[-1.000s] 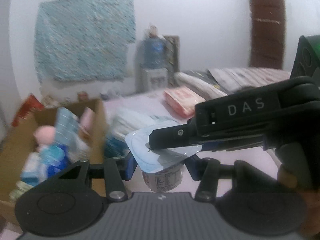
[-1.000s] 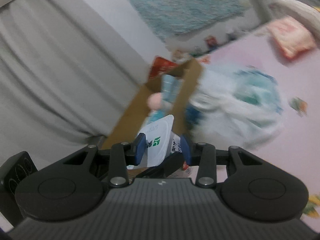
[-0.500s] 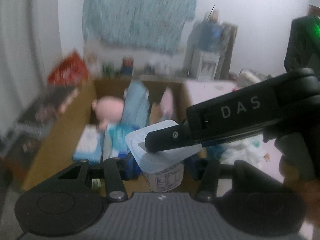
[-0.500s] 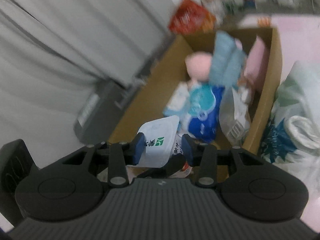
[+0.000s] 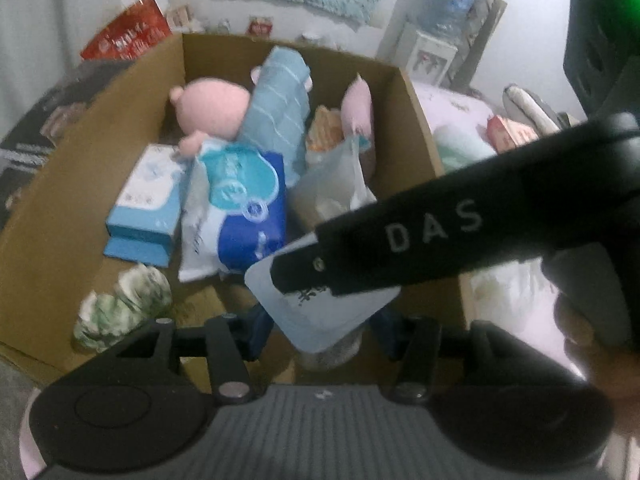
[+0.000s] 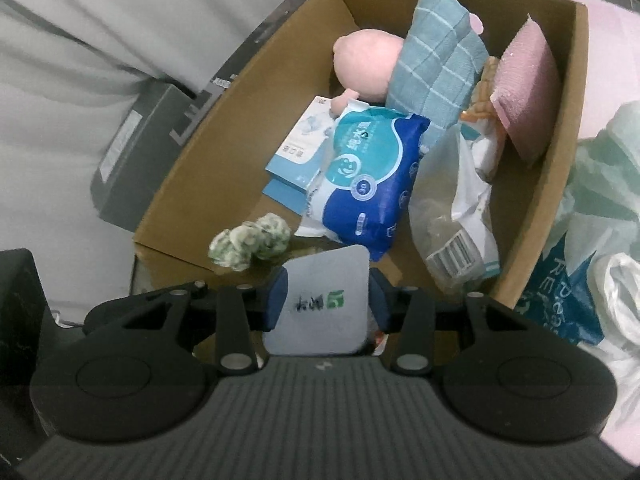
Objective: Organize soft objects
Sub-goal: 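Carry the white cup into the cardboard box and open the right gripper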
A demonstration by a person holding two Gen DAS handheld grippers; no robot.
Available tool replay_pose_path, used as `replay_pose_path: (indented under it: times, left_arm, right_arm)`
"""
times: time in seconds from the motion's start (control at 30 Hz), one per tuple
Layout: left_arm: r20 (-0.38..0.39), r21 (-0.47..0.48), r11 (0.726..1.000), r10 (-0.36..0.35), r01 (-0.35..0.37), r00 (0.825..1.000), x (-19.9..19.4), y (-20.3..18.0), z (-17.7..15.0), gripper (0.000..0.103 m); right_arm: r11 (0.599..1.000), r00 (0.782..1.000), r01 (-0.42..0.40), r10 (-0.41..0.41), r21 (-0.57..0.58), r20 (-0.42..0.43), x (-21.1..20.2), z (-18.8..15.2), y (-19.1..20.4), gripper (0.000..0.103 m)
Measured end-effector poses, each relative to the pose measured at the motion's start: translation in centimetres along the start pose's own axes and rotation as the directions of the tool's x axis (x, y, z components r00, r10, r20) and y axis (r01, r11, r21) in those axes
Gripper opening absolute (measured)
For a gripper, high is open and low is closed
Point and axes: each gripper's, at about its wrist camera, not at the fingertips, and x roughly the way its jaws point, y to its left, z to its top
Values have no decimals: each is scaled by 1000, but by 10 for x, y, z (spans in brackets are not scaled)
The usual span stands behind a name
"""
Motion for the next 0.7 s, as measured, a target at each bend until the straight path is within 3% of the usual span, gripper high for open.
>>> replay_pose_path:
  times: [0.4,0.7]
  left_arm:
    - [-57,-28,999,-17,15,998,11,3,-10,56]
    - [-21,-29,999,-17,16,1000,0,0,-8,59]
  right_arm:
    - [998,999,48,-47,-47,23,-1,-4,-2,43]
    - [1000,998,14,-15,9,57,-12,-1,-16,47]
